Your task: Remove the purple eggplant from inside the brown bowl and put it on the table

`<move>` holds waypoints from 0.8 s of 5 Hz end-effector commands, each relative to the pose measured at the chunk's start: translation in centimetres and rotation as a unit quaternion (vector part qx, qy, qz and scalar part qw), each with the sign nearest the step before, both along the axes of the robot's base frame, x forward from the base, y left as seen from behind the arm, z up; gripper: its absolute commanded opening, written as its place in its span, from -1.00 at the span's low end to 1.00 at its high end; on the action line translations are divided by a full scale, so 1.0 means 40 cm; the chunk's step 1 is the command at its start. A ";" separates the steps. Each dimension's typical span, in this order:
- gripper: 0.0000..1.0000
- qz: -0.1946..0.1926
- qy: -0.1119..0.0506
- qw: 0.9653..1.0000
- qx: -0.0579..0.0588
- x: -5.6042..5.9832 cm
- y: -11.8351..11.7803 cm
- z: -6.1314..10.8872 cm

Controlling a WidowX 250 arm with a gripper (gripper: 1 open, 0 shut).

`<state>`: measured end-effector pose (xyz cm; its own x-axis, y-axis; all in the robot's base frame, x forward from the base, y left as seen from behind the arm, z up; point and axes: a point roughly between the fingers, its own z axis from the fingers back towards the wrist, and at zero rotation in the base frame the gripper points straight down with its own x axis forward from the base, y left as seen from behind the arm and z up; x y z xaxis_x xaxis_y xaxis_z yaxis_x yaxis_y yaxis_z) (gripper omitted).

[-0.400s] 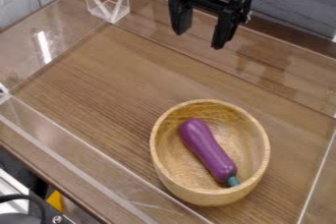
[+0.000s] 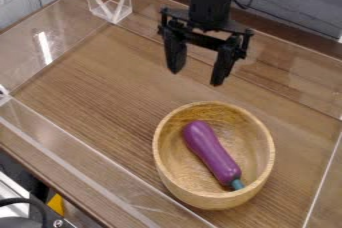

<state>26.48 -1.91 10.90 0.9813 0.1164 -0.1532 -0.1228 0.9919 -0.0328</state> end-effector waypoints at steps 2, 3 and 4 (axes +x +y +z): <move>1.00 0.097 -0.022 0.995 -0.015 -0.058 -0.015 0.044; 1.00 0.136 -0.019 0.990 -0.016 -0.076 -0.013 0.044; 1.00 0.186 -0.019 0.982 -0.017 -0.116 -0.023 0.035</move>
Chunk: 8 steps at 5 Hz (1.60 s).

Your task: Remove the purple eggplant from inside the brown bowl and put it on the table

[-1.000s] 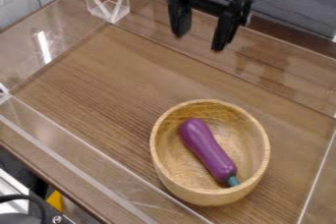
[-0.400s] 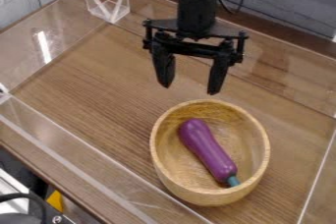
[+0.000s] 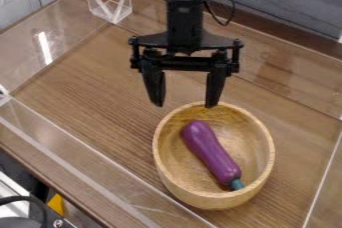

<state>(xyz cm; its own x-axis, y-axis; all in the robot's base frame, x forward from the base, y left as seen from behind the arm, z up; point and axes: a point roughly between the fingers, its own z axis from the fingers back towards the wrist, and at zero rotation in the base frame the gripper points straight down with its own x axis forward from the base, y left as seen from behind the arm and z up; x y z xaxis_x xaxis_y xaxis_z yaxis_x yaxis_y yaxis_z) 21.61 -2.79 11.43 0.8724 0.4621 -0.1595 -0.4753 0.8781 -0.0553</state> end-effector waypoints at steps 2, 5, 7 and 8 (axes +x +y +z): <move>1.00 0.035 -0.025 0.999 -0.006 -0.021 -0.021 0.000; 1.00 0.036 -0.037 0.999 -0.004 -0.031 -0.075 -0.015; 1.00 0.091 -0.057 0.994 -0.002 0.009 -0.074 -0.099; 1.00 0.117 -0.065 0.991 0.005 0.018 -0.106 -0.114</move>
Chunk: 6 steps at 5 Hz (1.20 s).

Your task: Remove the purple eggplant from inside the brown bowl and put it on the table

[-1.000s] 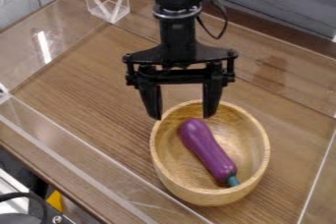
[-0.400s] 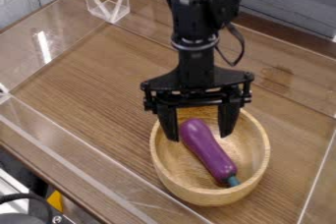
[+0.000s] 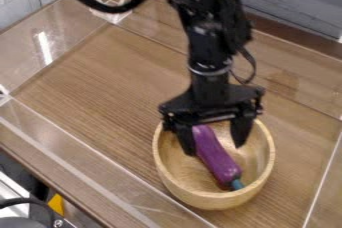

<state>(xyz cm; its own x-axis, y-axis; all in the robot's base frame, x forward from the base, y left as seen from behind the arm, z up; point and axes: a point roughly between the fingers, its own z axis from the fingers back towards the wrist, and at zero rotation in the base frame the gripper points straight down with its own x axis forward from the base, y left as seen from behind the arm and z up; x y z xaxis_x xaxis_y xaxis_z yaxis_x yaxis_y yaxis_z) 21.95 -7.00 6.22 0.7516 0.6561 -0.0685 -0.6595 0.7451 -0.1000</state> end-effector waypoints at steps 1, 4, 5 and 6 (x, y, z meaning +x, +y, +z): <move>1.00 0.012 -0.021 1.000 0.009 0.016 -0.029 0.009; 1.00 -0.032 -0.034 0.999 0.018 0.002 -0.036 0.015; 1.00 -0.062 -0.037 0.997 0.018 -0.001 -0.028 0.009; 1.00 -0.078 -0.040 0.996 0.019 0.002 -0.007 0.021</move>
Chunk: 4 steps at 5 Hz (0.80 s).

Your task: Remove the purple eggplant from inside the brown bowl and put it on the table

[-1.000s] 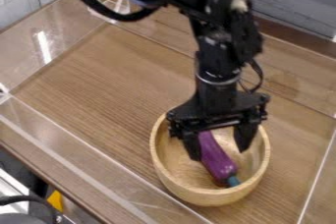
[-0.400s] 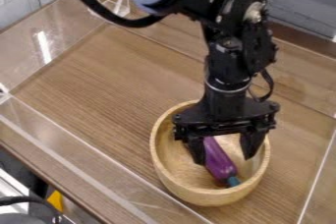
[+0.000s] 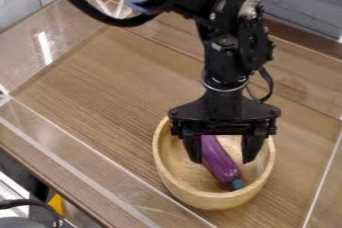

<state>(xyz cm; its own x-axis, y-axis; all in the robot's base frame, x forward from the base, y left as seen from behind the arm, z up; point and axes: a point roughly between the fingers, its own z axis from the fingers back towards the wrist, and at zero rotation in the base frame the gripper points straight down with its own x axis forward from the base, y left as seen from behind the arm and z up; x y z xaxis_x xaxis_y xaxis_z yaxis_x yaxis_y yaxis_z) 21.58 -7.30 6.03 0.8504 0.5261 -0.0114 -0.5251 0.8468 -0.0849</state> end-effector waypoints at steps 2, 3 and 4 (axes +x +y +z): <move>1.00 0.034 -0.023 0.999 -0.001 0.028 0.003 -0.027; 1.00 0.054 -0.024 0.998 0.002 0.033 -0.020 -0.062; -1.00 0.071 -0.026 0.997 0.002 0.039 -0.043 -0.086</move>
<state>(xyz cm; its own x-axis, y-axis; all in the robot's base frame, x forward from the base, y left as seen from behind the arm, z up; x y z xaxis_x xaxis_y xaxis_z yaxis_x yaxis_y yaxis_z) 23.03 -8.72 2.44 0.7614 0.6479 0.0234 -0.6429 0.7591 -0.1021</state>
